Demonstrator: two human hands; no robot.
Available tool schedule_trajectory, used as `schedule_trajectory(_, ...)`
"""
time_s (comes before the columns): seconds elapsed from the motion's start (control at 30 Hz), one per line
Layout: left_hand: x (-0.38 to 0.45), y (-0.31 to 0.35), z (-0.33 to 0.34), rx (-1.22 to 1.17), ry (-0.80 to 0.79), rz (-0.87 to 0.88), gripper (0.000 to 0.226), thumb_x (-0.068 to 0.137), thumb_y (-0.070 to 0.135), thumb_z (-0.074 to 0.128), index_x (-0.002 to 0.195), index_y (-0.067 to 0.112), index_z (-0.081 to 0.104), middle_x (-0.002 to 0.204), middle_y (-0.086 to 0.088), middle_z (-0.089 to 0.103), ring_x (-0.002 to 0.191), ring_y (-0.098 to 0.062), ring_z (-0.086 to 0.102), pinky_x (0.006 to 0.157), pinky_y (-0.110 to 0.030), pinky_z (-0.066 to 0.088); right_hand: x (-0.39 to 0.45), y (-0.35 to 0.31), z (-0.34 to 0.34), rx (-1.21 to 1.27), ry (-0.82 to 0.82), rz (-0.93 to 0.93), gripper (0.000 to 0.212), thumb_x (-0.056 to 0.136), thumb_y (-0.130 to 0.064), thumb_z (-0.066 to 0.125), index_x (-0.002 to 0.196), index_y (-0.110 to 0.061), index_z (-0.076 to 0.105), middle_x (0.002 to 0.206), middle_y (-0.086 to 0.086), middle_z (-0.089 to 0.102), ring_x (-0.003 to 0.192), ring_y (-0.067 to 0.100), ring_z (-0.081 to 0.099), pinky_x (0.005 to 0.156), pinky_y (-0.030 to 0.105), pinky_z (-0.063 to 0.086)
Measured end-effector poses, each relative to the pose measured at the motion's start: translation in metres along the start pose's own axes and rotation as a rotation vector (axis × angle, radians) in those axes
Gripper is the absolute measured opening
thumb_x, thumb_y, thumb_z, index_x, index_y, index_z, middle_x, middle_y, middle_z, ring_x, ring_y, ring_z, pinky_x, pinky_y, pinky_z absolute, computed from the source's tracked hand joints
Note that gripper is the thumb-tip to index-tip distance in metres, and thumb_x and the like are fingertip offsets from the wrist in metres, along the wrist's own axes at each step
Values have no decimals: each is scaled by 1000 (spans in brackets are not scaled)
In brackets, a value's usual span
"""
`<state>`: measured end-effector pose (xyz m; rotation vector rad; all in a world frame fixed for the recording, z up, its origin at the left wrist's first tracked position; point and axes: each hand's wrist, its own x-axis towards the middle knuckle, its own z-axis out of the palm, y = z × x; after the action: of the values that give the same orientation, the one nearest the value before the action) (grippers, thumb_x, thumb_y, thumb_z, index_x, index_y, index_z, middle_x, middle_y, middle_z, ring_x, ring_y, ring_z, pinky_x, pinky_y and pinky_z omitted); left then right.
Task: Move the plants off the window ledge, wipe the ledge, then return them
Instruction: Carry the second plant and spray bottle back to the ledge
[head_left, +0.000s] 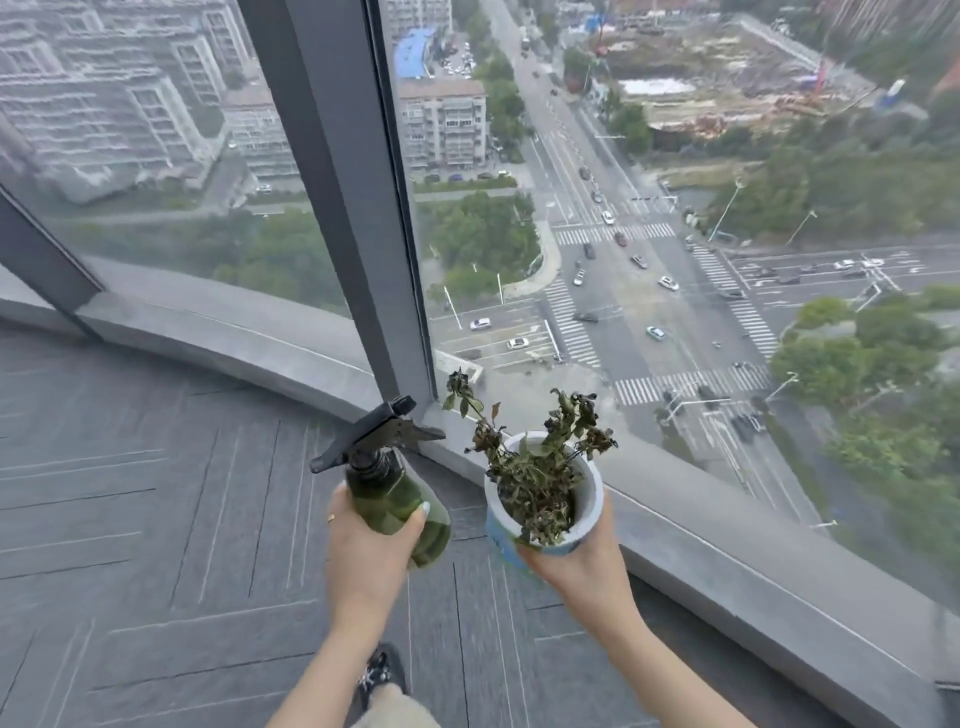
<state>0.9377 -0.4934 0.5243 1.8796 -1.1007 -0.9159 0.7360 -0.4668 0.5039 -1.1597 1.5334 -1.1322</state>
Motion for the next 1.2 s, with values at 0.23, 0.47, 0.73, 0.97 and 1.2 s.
schedule_trajectory(0.23,170,-87,77,12,-98,57,46,69,23,78,85,44,40,89,26,52,82,6,50,69,-24,38,128,130,93,5,57,-16,98,58,-7,85,118,-66,36,121,-32,54,115,-11,49,91,11,43)
schedule_trajectory(0.47,295,-224,178,6,-151,81,53,67,27,79,103,41,43,100,19,59,93,-4,57,74,-22,41,236,293,139,-36,19,13,95,60,-31,85,132,-56,28,132,-27,44,122,-13,42,99,25,42)
schedule_trajectory(0.73,394,-309,273,43,-95,225,55,64,38,79,106,30,44,108,8,59,99,-15,56,82,-33,46,334,427,171,-44,93,-95,94,51,-47,79,132,-47,32,131,-22,48,121,-10,43,99,20,41)
schedule_trajectory(0.97,431,-314,326,36,-116,325,53,67,37,77,106,27,44,103,9,60,94,-13,57,77,-30,45,376,466,186,-3,144,-155,86,55,-32,85,124,-47,37,125,-25,50,117,-13,45,93,10,41)
schedule_trajectory(1.2,443,-305,339,67,-135,332,50,70,36,74,104,29,39,106,6,57,96,-17,56,78,-37,49,386,466,190,-19,182,-92,92,47,-51,80,127,-46,35,126,-26,49,116,-14,44,87,3,37)
